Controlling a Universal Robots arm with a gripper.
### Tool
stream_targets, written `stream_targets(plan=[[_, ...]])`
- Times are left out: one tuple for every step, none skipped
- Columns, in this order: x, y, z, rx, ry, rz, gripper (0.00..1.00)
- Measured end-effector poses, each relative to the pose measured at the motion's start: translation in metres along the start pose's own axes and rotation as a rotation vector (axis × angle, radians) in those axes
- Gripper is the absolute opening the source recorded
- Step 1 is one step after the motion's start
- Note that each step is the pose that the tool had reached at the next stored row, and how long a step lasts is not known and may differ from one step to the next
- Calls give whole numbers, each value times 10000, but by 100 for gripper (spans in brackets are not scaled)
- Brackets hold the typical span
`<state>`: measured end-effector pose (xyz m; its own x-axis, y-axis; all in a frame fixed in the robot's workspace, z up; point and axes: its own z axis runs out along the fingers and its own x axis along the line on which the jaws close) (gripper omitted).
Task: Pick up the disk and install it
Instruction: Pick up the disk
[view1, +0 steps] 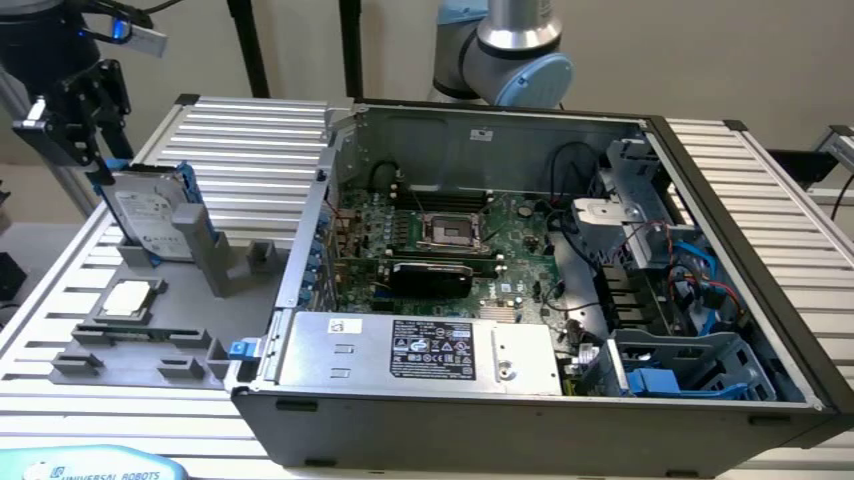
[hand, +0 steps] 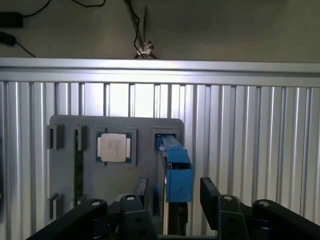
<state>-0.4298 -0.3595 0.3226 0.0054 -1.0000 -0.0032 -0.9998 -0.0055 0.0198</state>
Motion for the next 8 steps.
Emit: stream_targets(plan=[[0,0,19,0,0,0,54],[0,0,37,0,0,0,54],[1,0,55,-1,1,0,54],[0,-1,73,0,0,1,54],[0,1,91,0,0,2,54],[0,3,110,0,0,1,54],[0,6,127,0,0,2,54],[0,11,145,0,0,4,54]])
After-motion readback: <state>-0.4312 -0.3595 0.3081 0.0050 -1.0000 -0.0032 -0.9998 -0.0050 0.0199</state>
